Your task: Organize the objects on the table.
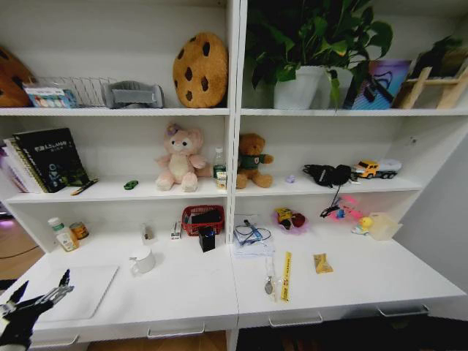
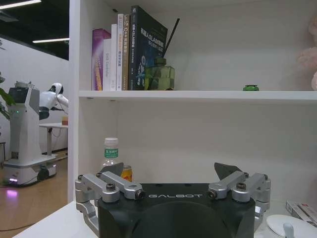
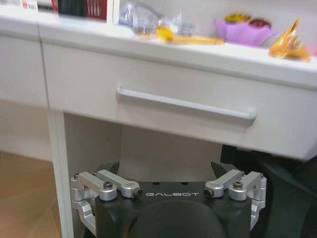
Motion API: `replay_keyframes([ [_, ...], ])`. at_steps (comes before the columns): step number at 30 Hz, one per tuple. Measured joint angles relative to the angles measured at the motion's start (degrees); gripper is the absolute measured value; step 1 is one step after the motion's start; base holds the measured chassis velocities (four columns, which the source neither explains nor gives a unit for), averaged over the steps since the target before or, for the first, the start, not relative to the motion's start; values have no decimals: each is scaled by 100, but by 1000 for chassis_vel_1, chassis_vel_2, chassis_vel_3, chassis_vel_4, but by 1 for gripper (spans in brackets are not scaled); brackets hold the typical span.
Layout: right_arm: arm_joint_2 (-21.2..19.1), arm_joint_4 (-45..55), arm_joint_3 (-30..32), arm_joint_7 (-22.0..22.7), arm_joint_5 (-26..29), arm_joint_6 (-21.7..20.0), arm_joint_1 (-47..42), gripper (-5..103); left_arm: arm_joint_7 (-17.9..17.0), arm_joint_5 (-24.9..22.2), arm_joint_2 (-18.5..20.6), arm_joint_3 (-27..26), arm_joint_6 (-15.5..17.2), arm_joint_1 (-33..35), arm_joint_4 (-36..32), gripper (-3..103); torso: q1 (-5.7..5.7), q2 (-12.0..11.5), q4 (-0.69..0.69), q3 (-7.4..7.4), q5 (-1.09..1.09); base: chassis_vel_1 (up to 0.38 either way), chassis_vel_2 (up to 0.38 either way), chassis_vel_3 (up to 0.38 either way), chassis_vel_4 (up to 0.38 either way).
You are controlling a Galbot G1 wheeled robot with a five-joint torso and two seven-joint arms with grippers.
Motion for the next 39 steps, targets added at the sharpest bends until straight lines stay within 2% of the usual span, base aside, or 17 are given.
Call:
replay_keyframes([
  [4,-29,980,375,-29,-118,118,-646,100,0,0,0,0,0,0,0,100,0,0,1,0,0,0,0,0,0],
  [9,-1,1810,684,-37,-119,83,-927,100,0,0,0,0,0,0,0,100,0,0,0,1,-1,0,0,0,0],
  [11,41,2202,825,-52,-50,-61,-883,100,0,0,0,0,0,0,0,100,0,0,0,1,-1,0,0,0,0],
  [13,26,2550,1031,-44,272,-553,-386,100,0,0,0,0,0,0,0,100,0,0,0,1,-1,0,0,0,0],
  [14,26,2550,1031,-44,272,-553,-386,100,0,0,0,0,0,0,0,100,0,0,0,1,-1,0,0,0,0],
  [15,-10,2568,1142,14,496,-860,57,100,0,0,0,0,0,0,0,100,0,0,0,1,2,0,0,0,0],
  [16,-80,2557,1205,93,773,-1127,462,100,0,0,0,0,0,0,0,100,0,-1,1,1,2,0,0,0,0],
  [18,-144,2525,1229,157,993,-1309,732,100,0,0,0,0,0,0,-1,100,0,-1,1,1,1,0,0,0,0],
  [21,-144,2525,1229,157,993,-1309,732,100,0,0,0,0,0,0,-1,100,0,-1,1,1,1,0,0,0,0],
  [22,-283,2332,1253,277,1412,-1680,1310,100,0,0,0,0,0,0,0,100,1,-2,4,2,2,0,0,0,0],
  [27,-337,2137,1225,350,1598,-1889,1560,100,0,0,0,0,0,0,0,100,1,-1,0,2,-4,0,0,0,0],
  [28,-366,1732,1200,436,1755,-2085,1828,100,-2,0,0,0,0,0,1,100,0,-2,-1,1,-5,0,0,0,0],
  [29,-390,1408,1179,503,1872,-2236,2220,100,2,0,1,1,0,-1,0,100,0,-2,-5,1,8,0,0,0,0],
  [30,-434,1107,1167,560,1941,-2341,2590,100,0,0,0,0,0,0,0,100,0,-2,3,2,3,-5,-8,50,27],
  [35,-518,263,1120,588,2126,-2415,3327,100,-2,0,0,0,-1,0,0,100,1,-2,1,2,1,0,-3,20,8],
  [36,-530,165,1113,588,2161,-2422,3426,100,-2,0,0,1,0,0,0,100,1,-1,0,2,-5,0,0,0,0],
  [39,-539,-92,1060,588,2232,-2439,3661,100,-2,0,0,0,0,0,-1,100,1,-2,0,2,2,0,0,0,0],
])
